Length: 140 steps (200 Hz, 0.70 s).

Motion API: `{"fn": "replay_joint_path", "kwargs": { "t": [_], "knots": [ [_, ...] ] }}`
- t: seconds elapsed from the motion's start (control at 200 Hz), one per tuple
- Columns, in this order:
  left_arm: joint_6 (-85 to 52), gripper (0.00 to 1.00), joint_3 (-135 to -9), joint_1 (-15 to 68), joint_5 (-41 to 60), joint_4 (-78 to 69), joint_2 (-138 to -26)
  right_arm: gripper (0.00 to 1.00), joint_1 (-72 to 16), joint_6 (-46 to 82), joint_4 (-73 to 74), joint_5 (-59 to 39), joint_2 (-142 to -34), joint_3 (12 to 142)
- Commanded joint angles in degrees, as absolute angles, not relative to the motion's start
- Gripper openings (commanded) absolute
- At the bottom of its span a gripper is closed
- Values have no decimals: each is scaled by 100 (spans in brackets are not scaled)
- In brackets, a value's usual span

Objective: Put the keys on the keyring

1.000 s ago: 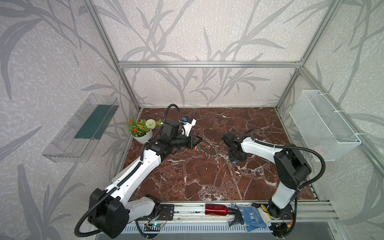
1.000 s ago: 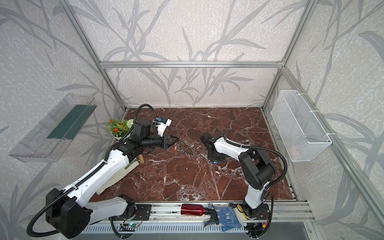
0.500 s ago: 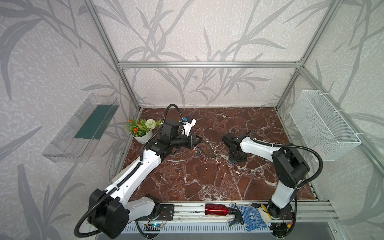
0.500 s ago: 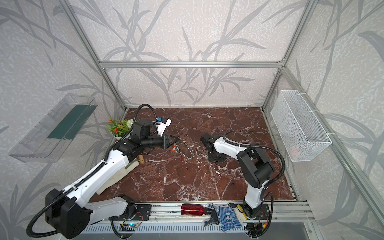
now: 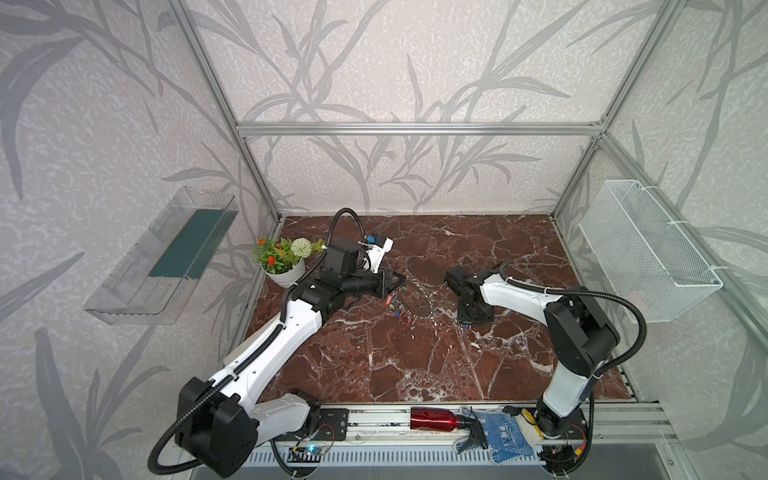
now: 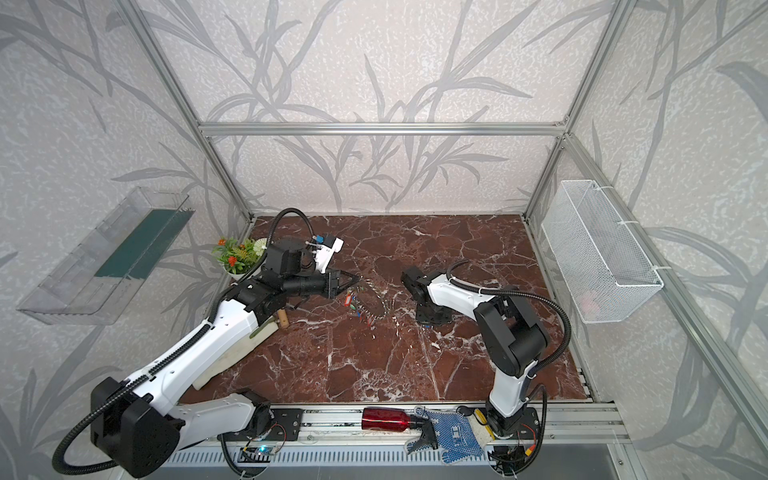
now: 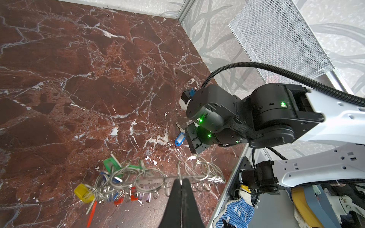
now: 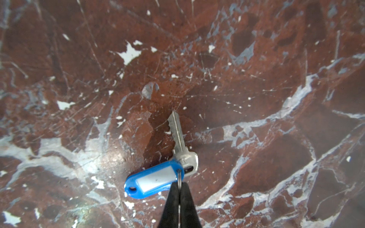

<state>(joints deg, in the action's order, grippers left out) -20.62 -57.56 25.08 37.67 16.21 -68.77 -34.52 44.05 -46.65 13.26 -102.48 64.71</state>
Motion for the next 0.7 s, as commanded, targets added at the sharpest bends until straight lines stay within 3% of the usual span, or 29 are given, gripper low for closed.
{"fn": "replay_joint_path", "kwargs": {
  "t": [0.0,0.365,0.695],
  "knots": [
    [-2090,0,-5739,2533,3939,1278,-6715,0,-3428,4309,-4753,1475,-9982,6377],
    [-2003,0,-5770,2522,3865,1358,-6754,0,-3445,2635,-3341,1437,-8886,5896],
    [-1767,0,-5854,2440,3687,1564,-6803,0,-3267,859,-778,154,-7509,5177]
  ]
}}
